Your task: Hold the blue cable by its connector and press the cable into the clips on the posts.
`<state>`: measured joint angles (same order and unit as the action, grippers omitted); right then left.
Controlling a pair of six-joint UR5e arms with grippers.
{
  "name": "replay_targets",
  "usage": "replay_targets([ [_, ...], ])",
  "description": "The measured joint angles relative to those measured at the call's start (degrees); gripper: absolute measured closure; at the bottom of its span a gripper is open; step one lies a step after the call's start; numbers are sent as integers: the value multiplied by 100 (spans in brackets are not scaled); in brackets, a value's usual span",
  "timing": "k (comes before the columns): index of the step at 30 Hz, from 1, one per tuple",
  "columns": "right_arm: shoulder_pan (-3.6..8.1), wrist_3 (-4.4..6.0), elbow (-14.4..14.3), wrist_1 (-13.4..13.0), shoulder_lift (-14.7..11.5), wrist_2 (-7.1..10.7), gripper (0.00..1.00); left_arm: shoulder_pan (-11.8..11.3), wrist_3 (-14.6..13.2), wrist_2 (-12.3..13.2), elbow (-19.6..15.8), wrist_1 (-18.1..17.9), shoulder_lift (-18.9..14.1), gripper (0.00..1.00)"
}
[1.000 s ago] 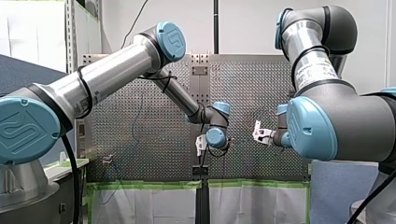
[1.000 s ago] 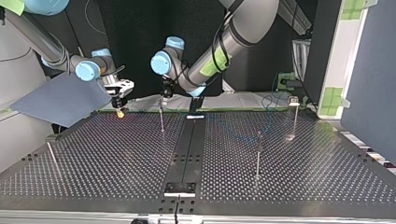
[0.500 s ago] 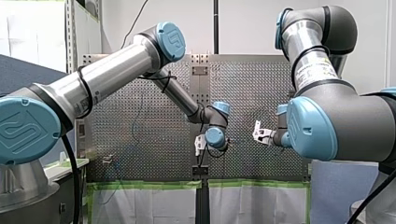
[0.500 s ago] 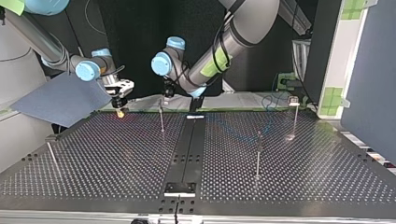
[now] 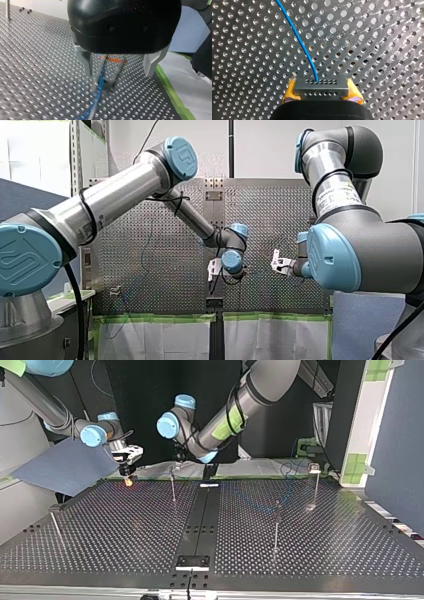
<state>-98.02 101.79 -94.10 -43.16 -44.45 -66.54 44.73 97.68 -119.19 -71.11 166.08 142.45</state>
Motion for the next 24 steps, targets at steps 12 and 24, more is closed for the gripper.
replay_targets([
  [12,15,0,0,-9,1,0,100,133,-94,-175,-578,-471,-630,0],
  [24,31,15,0,-16,1,0,100,167,158,-525,-1249,-1138,-1299,0],
])
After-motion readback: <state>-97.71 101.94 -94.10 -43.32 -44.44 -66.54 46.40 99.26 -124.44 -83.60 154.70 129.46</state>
